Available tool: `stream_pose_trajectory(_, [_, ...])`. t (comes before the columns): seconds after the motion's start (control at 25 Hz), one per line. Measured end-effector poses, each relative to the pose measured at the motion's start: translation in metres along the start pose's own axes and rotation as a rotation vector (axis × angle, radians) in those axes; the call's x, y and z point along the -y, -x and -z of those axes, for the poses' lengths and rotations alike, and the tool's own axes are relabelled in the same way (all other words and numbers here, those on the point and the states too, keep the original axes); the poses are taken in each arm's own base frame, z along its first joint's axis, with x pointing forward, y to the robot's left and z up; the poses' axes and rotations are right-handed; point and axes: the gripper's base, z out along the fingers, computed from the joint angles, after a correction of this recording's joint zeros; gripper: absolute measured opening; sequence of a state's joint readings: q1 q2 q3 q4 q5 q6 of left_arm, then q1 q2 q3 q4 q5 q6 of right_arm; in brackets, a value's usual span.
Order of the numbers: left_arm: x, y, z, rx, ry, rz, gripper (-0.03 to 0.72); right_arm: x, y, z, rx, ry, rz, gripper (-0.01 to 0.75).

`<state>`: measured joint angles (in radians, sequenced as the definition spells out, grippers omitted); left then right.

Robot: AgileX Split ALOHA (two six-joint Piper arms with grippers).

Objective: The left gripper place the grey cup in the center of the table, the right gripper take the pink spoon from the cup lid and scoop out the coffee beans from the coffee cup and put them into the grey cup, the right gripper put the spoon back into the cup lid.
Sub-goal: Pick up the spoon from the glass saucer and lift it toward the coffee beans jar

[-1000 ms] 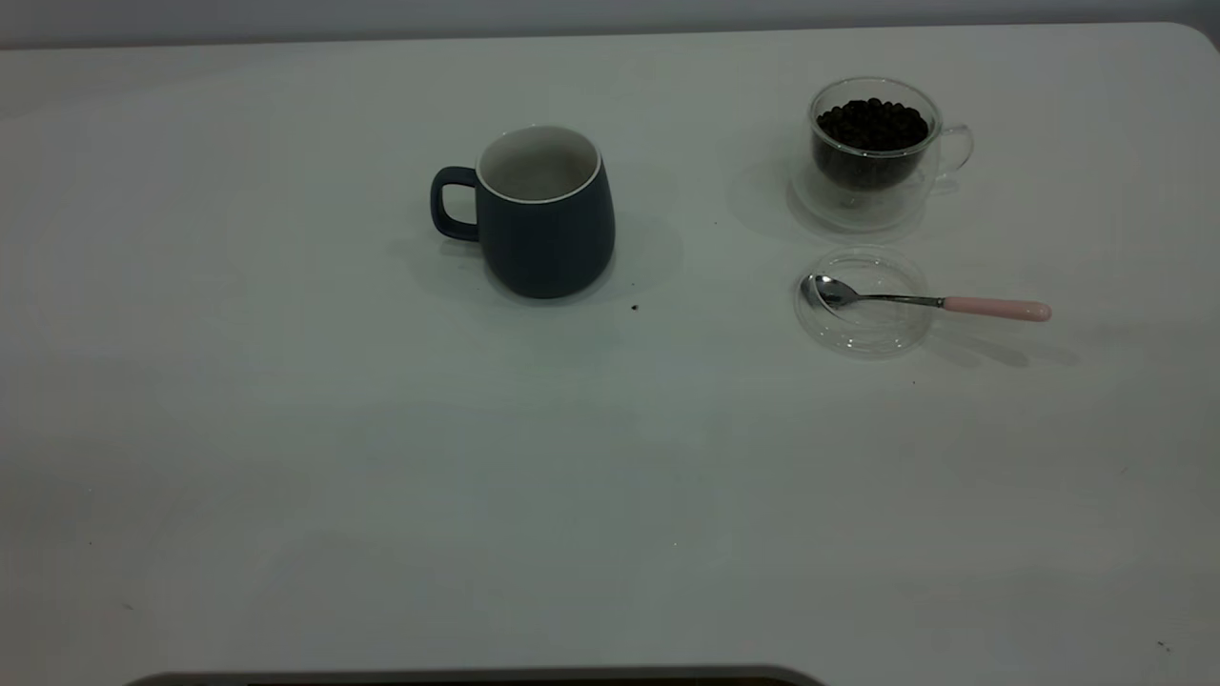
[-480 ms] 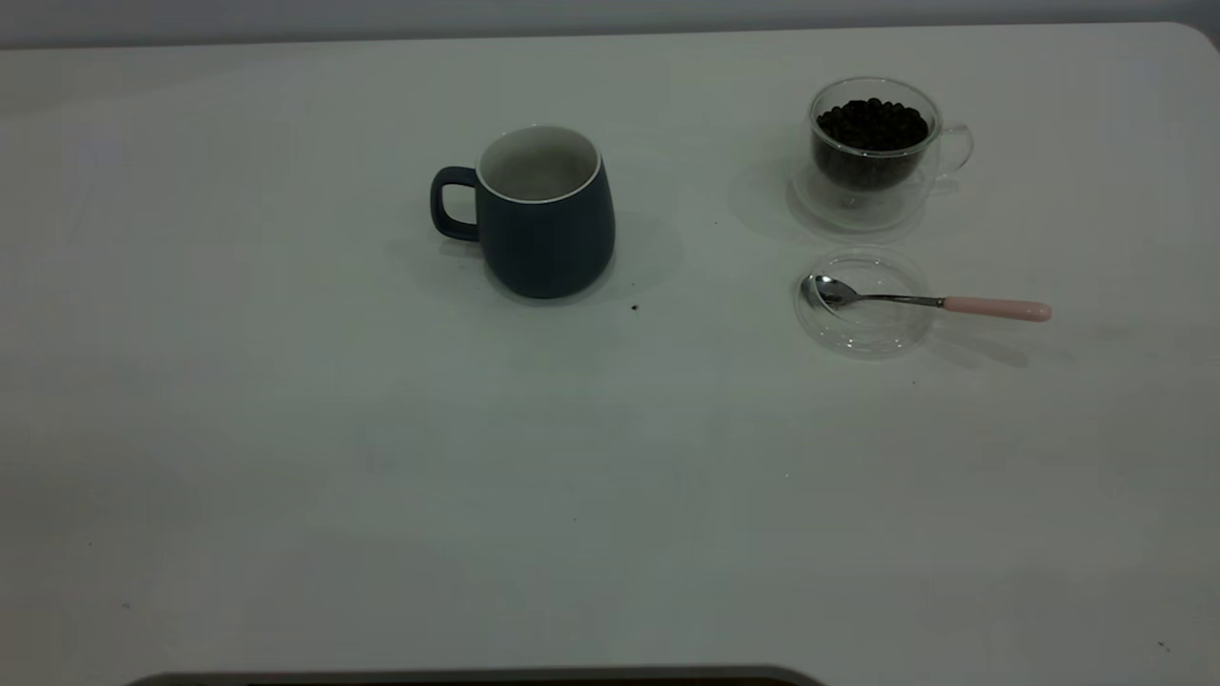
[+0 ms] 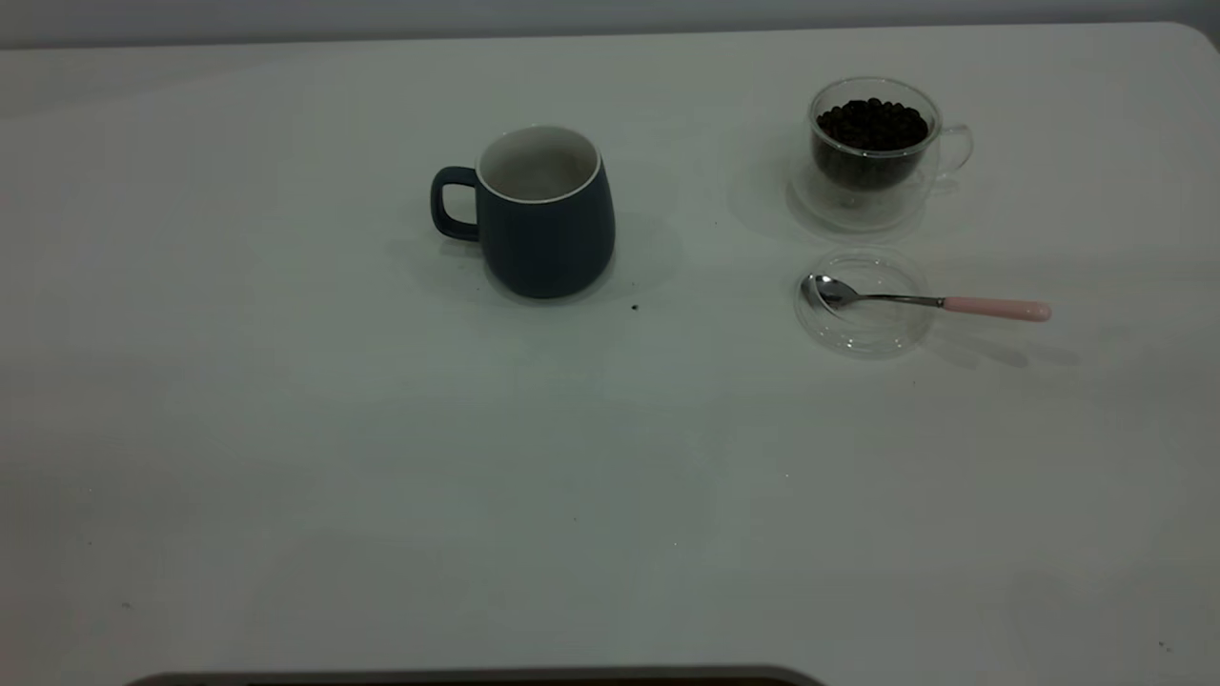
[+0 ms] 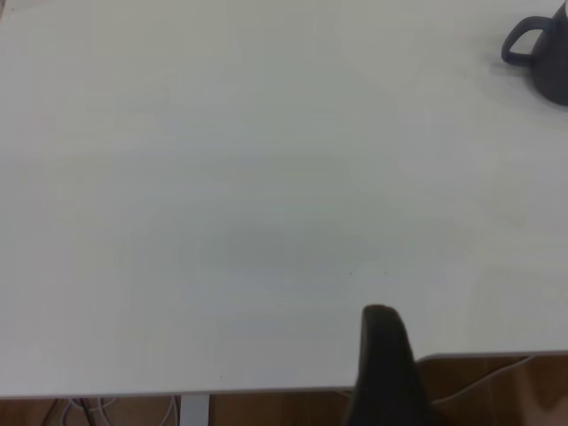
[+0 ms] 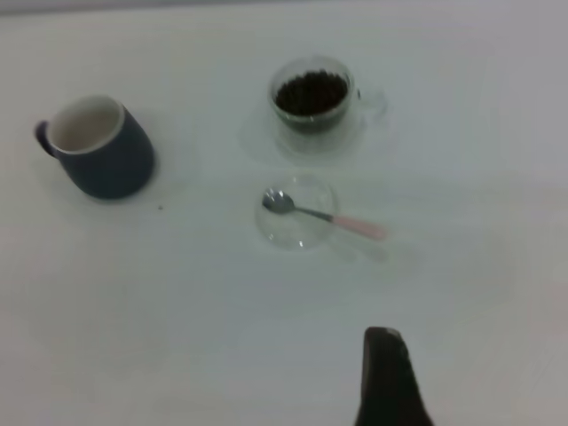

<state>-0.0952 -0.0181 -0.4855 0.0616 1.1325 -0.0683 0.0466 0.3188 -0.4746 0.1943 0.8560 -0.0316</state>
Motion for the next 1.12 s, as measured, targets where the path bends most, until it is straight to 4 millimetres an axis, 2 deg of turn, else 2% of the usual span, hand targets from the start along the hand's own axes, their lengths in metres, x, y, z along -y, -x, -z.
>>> stream_pose_trajectory(0.4, [0.0, 0.0, 0.0, 0.0, 0.0, 0.0, 0.569, 0.013, 0.05, -0.124, -0.205, -0.002, 0.073, 0.529])
stream_pose_trajectory(0.56, [0.0, 0.0, 0.0, 0.0, 0.0, 0.0, 0.569, 0.018, 0.062, -0.176, -0.302, 0.023, 0.141, 0.529])
stream_pose_trajectory(0.84, [0.0, 0.0, 0.0, 0.0, 0.0, 0.0, 0.569, 0.033, 0.059, -0.251, -0.456, 0.034, 0.146, 0.529])
stream_pose_trajectory(0.96, [0.0, 0.0, 0.0, 0.0, 0.0, 0.0, 0.569, 0.056, 0.048, -0.274, -0.53, 0.02, 0.04, 0.529])
stream_pose_trajectory(1.12, [0.0, 0.0, 0.0, 0.0, 0.0, 0.0, 0.569, 0.096, 0.029, -0.297, -0.594, 0.035, -0.104, 0.529])
